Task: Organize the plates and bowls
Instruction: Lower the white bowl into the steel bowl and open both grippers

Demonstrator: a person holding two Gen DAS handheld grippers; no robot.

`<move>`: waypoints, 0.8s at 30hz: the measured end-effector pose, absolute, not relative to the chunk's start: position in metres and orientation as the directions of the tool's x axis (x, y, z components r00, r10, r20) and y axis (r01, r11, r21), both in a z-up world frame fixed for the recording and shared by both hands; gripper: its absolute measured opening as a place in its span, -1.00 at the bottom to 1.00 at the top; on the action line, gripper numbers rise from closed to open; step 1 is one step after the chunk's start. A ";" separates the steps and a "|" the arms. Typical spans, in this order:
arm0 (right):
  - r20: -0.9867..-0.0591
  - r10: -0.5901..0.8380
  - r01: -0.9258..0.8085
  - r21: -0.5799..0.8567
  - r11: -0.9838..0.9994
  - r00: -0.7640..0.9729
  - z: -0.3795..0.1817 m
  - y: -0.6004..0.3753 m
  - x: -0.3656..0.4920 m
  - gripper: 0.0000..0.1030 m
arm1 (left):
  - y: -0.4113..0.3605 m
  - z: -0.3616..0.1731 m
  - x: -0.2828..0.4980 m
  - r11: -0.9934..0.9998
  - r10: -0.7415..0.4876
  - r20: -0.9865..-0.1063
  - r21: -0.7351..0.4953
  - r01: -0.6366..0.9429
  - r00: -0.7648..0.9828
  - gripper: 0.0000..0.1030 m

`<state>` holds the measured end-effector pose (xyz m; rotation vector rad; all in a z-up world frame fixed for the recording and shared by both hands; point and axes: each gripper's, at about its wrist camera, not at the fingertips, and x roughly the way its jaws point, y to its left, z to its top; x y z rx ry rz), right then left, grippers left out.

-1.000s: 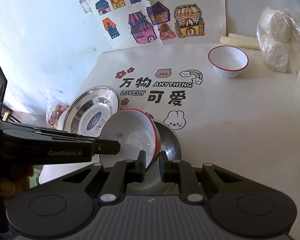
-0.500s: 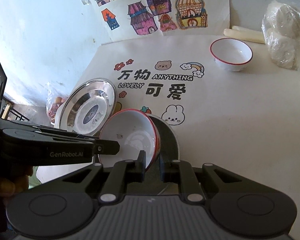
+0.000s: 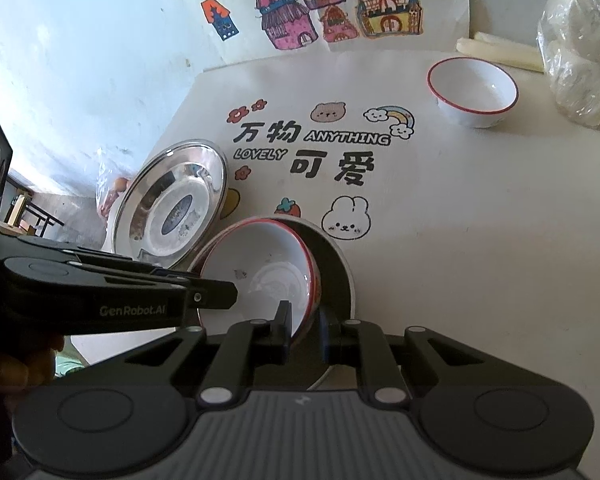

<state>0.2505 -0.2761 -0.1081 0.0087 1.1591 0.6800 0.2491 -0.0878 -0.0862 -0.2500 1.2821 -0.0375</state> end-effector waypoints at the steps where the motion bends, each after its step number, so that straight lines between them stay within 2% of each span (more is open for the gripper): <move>1: -0.839 0.497 -0.489 0.345 0.801 0.221 -0.109 -0.276 0.251 -0.70 | -0.087 -0.087 0.249 0.972 -0.166 -0.944 -0.205 -0.111 0.285 -0.74; 13: -0.850 0.491 -0.493 0.349 0.797 0.192 -0.116 -0.276 0.254 -0.69 | -0.088 -0.089 0.252 0.972 -0.162 -0.948 -0.201 -0.122 0.274 -0.74; 24: -0.844 0.506 -0.508 0.361 0.782 0.179 -0.114 -0.275 0.254 -0.55 | -0.087 -0.086 0.257 0.970 -0.166 -0.945 -0.208 -0.129 0.281 -0.62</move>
